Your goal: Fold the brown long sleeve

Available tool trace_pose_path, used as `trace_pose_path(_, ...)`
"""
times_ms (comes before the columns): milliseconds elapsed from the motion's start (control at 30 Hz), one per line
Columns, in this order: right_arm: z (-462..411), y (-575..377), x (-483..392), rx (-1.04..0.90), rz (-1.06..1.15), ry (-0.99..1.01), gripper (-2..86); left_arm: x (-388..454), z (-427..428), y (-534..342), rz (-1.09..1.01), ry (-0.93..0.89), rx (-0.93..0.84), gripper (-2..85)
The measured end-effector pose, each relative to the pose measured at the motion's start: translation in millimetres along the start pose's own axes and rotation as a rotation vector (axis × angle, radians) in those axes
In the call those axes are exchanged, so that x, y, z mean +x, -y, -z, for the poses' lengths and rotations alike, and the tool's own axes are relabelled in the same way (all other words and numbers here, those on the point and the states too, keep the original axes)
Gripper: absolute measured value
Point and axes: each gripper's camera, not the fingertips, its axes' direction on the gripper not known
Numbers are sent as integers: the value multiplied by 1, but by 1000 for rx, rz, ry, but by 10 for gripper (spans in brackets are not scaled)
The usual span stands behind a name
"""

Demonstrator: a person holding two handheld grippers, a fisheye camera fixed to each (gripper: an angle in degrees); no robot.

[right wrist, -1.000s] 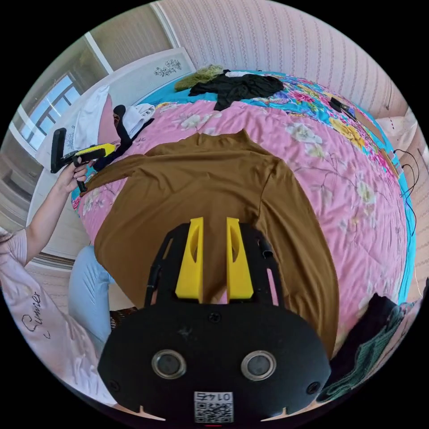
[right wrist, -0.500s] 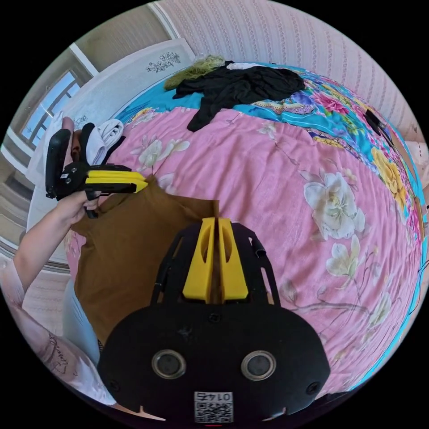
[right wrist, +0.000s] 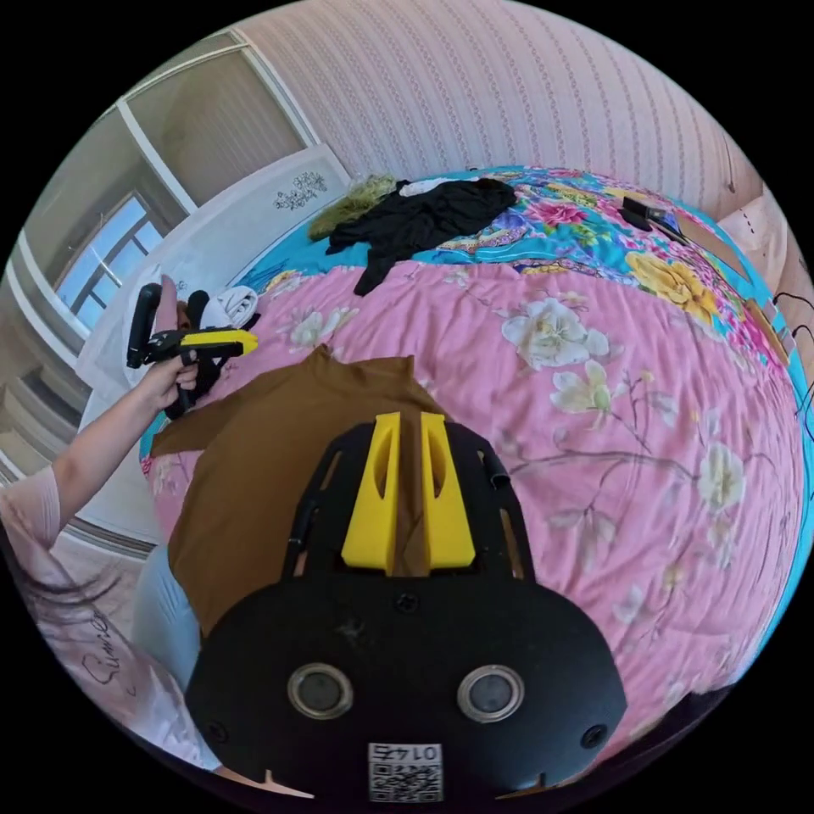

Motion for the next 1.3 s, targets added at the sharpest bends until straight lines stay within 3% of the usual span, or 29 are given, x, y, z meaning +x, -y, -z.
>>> trace_pose_path(133, 101, -129, -53, -55, 1, -17, 49, 33, 73, -153, -119, -13, 45, 53)
trace_pose_path(267, 149, -259, -104, -272, -164, 25, 64, 61, 77, -329, 14, -122, -65, 60)
trace_pose_path(467, 175, -298, -150, -395, -222, 102, 59, 96, 17, -456, 234, -160, -176, 68)
trace_pose_path(633, 199, -274, -152, -443, -180, 41, 17, 101, -17, -473, 253, -114, -192, -1)
trace_pose_path(800, 245, -268, -140, -405, -259, 99, 16, 109, -39, -477, 245, -69, -265, 9)
trace_pose_path(900, 308, -273, -135, -317, -285, 31, 28, 111, -29, -492, 276, -48, -249, 36)
trace_pose_path(1067, 470, -340, -75, 83, -522, -157, 47, 142, 6, -501, 212, 44, -198, 36)
trace_pose_path(1167, 533, -393, -33, 286, -710, -289, 65, 186, 12, -471, 101, -7, -129, 36)
trace_pose_path(1300, 568, -432, 14, 392, -871, -232, 83, 277, -13, -410, -128, -101, -84, 40)
